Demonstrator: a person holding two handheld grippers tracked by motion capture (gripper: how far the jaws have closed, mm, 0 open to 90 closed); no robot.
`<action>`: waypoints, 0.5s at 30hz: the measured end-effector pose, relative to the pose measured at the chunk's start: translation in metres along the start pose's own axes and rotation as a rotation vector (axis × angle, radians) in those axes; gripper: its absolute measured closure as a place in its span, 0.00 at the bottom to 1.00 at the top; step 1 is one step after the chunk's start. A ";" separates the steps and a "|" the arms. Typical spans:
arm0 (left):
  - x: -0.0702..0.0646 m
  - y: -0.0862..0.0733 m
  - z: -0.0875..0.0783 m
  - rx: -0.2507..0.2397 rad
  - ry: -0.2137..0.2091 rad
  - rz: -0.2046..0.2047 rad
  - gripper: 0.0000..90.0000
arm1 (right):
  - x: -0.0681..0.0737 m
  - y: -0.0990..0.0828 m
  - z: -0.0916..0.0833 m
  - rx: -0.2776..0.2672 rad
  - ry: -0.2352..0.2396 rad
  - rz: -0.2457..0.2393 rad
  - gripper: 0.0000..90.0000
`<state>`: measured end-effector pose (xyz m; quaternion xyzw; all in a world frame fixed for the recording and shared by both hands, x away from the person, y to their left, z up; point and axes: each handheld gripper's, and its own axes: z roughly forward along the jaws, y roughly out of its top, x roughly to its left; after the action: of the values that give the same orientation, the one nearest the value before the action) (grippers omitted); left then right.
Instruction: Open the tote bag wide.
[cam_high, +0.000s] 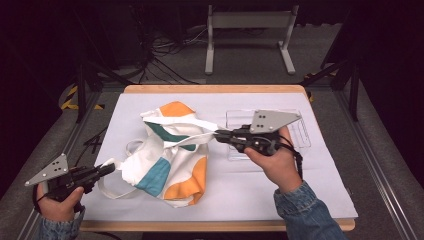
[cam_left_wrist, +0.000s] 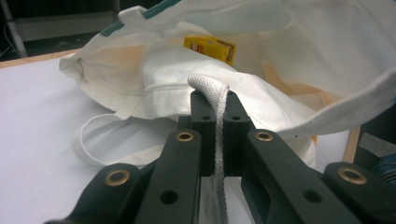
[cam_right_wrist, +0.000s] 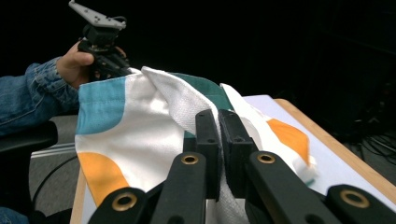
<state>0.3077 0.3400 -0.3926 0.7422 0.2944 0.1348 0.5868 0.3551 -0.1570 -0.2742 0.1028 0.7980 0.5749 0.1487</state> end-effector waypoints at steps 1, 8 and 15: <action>0.001 0.000 0.000 -0.005 -0.004 -0.004 0.97 | 0.000 -0.002 -0.008 -0.007 -0.015 0.008 0.97; 0.001 0.001 0.000 -0.027 0.002 -0.012 0.97 | 0.000 -0.018 -0.036 -0.009 -0.067 0.050 0.97; 0.001 0.001 -0.002 -0.044 0.009 -0.013 0.97 | 0.007 -0.034 -0.042 -0.007 -0.070 0.088 0.97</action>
<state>0.3076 0.3414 -0.3911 0.7266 0.2987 0.1409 0.6025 0.3337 -0.2028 -0.2948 0.1572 0.7851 0.5796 0.1516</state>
